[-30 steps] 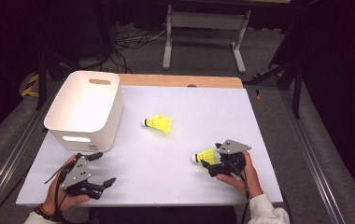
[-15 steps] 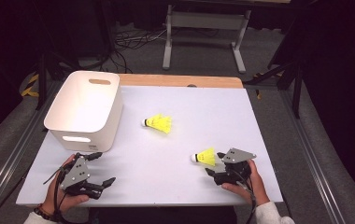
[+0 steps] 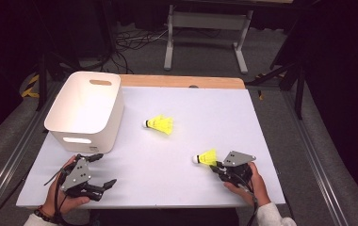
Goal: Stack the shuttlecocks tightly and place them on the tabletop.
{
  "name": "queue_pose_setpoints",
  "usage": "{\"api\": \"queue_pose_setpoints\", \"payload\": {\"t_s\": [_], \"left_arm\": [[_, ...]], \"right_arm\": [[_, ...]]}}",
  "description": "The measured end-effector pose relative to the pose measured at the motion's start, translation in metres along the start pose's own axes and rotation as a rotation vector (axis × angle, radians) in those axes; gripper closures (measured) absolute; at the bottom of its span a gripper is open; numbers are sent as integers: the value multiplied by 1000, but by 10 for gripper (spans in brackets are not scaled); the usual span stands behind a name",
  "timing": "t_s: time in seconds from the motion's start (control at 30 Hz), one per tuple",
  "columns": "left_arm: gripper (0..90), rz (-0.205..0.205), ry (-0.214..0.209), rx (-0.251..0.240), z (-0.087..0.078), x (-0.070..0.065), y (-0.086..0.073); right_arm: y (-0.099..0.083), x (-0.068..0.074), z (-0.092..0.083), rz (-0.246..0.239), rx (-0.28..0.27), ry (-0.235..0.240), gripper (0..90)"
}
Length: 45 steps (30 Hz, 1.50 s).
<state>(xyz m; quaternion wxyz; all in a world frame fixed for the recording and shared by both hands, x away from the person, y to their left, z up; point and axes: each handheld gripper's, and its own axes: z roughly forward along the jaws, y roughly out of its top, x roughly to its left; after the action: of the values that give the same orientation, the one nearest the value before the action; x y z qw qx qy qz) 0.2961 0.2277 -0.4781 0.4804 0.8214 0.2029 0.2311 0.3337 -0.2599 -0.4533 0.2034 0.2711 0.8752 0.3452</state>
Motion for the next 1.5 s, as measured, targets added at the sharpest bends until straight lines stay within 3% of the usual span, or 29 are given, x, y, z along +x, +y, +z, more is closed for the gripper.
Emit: {"api": "queue_pose_setpoints", "payload": {"t_s": [0.27, 0.7, 1.5], "left_arm": [[77, 0, -1, 1, 0, 0, 0], [76, 1, -2, -3, 0, 0, 0], [75, 0, -7, -5, 0, -1, 1]], "right_arm": [[2, 4, 1, -35, 9, 4, 889], [5, 5, -3, -60, -10, -7, 900], [15, 10, -16, -61, -100, -10, 900]]}}
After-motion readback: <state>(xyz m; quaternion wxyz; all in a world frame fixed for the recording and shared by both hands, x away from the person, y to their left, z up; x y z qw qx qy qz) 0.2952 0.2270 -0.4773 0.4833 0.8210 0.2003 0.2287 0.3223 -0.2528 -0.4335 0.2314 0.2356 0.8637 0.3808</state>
